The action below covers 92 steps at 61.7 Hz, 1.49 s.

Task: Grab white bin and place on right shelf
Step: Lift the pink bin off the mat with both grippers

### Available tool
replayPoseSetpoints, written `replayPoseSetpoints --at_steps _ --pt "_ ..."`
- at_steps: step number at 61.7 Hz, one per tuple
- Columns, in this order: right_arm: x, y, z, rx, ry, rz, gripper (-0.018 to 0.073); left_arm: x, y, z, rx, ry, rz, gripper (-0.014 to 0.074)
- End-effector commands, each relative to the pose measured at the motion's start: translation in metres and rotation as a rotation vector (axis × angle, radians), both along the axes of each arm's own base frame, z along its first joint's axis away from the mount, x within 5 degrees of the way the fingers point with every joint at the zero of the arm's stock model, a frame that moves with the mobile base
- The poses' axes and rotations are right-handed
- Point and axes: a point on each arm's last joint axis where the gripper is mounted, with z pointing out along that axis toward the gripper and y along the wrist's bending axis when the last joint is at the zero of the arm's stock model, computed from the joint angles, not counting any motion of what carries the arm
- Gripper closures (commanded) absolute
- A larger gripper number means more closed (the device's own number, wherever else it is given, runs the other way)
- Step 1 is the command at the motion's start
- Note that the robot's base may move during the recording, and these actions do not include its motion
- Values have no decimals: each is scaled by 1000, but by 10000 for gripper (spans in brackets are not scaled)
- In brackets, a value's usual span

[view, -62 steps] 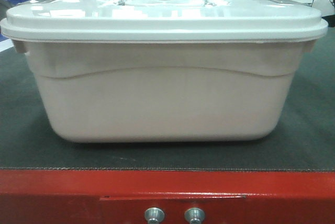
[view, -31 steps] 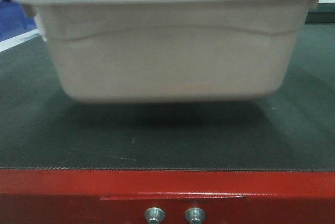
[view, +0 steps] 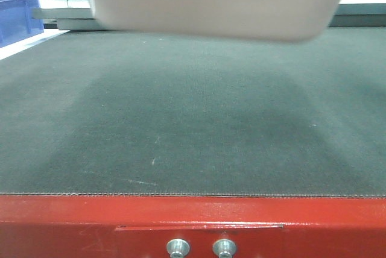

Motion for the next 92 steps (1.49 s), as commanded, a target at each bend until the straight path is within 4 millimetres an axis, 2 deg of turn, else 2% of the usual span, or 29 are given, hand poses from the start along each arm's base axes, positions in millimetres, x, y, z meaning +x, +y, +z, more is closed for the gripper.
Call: replayPoseSetpoints --at_steps 1,13,24,51,67,92 --pt "-46 32 53 222 -211 385 326 -49 -30 46 -92 -141 -369 724" --pt "-54 33 63 249 -251 381 346 -51 -30 55 -93 -169 -370 722" --pt "-55 33 64 249 -255 382 510 -51 -30 55 -89 -169 -370 722" --pt "-81 36 85 245 -339 390 503 -51 -30 55 -89 -169 -370 722" --pt "-84 37 88 243 -349 391 503 -51 -30 57 -124 -152 -372 722" --pt "-94 38 95 235 -376 394 503 -66 -29 73 -140 -193 -377 722"
